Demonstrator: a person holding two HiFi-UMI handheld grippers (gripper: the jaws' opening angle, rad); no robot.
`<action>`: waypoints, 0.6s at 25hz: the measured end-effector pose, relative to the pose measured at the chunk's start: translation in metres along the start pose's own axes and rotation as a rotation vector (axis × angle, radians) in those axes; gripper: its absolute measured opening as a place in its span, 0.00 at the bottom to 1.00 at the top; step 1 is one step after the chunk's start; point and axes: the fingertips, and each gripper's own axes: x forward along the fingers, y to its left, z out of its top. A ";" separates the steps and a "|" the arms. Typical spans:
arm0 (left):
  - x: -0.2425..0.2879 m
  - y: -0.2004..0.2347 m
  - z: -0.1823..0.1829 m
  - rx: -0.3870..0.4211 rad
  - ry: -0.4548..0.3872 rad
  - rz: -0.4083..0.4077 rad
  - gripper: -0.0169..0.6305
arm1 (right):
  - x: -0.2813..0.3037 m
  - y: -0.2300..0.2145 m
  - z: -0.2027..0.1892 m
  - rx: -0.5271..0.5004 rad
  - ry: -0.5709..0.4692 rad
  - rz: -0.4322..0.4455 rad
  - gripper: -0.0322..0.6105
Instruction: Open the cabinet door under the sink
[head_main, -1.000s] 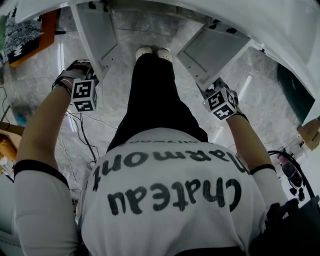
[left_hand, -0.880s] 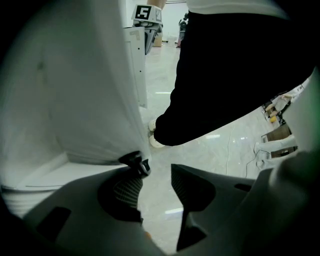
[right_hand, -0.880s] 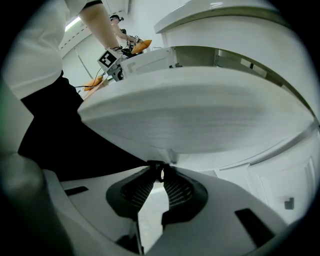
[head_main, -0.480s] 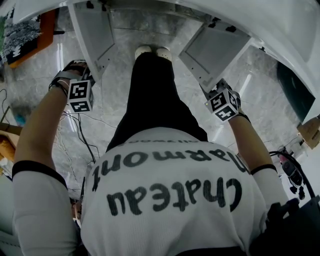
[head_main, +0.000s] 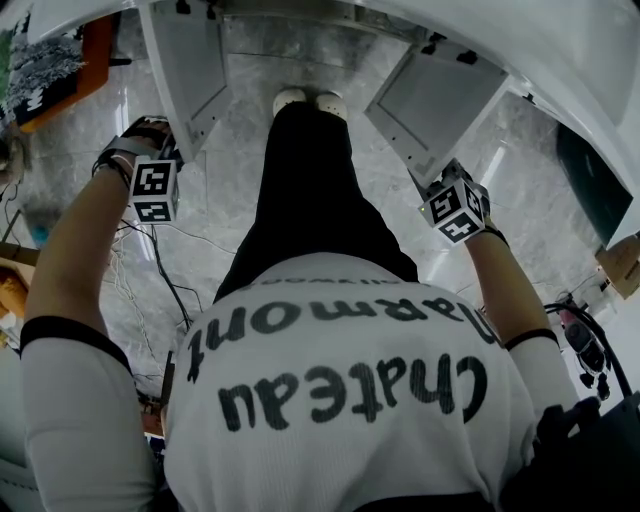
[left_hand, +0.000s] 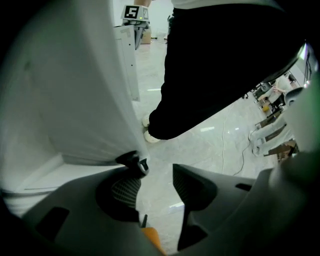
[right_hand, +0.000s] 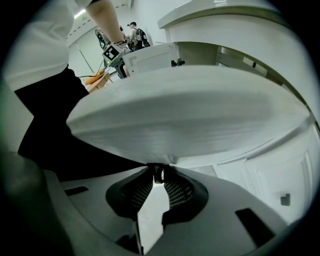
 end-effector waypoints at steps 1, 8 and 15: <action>0.001 0.000 -0.003 0.016 0.007 0.003 0.30 | 0.000 0.000 0.000 -0.002 0.001 0.000 0.14; 0.000 -0.001 -0.013 0.063 0.014 0.014 0.30 | -0.002 -0.001 -0.008 -0.029 0.011 0.007 0.14; -0.001 -0.004 -0.024 0.111 0.016 0.014 0.30 | -0.004 -0.002 -0.016 -0.058 0.008 0.011 0.14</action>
